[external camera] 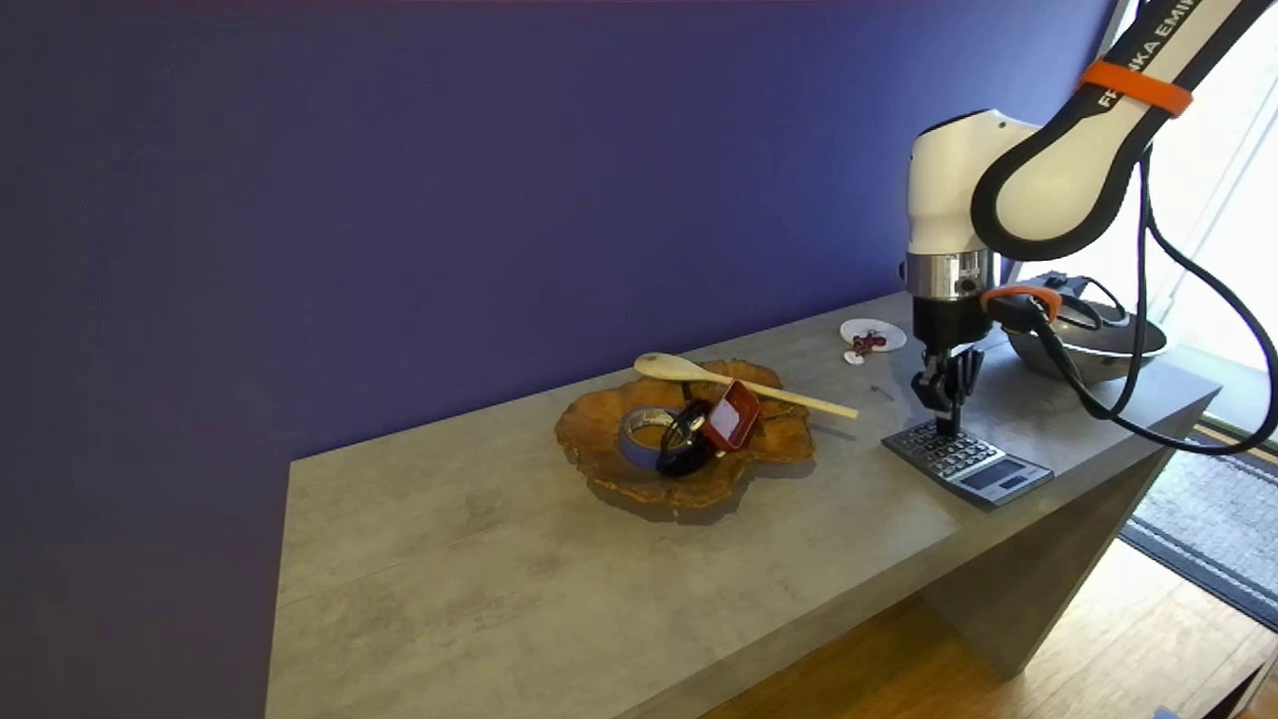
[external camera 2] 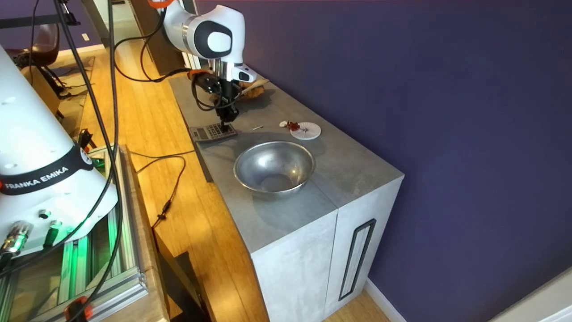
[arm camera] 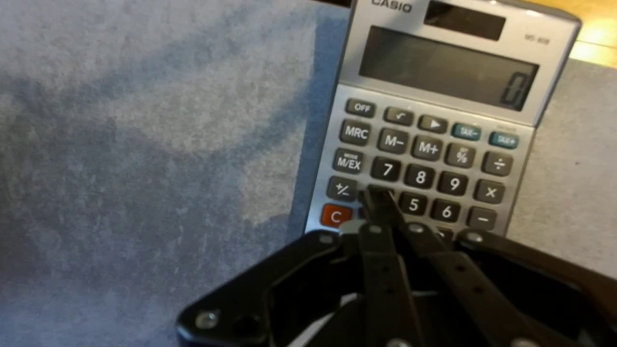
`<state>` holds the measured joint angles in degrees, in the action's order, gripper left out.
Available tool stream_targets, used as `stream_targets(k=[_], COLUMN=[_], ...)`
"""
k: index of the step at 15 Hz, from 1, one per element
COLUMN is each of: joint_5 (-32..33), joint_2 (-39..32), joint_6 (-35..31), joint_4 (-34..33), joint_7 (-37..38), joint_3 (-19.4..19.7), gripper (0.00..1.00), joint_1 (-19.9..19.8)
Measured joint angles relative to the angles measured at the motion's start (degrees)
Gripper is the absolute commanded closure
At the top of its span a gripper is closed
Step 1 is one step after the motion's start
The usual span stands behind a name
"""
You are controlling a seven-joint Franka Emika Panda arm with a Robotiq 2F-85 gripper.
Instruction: Press the formula 1 + 1 = on the calculator
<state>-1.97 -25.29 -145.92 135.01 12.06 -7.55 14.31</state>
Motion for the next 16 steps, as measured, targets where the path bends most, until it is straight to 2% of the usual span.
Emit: stream_targets(k=[12, 16], joint_5=[0.0, 0.1], joint_2=[-0.4, -1.1], joint_6=[0.6, 2.7], joint_4=[-0.5, -2.0], joint_7=[0.0, 0.1], joint_3=[0.1, 0.2], gripper=[1.00, 1.00], joint_1=[0.2, 0.2])
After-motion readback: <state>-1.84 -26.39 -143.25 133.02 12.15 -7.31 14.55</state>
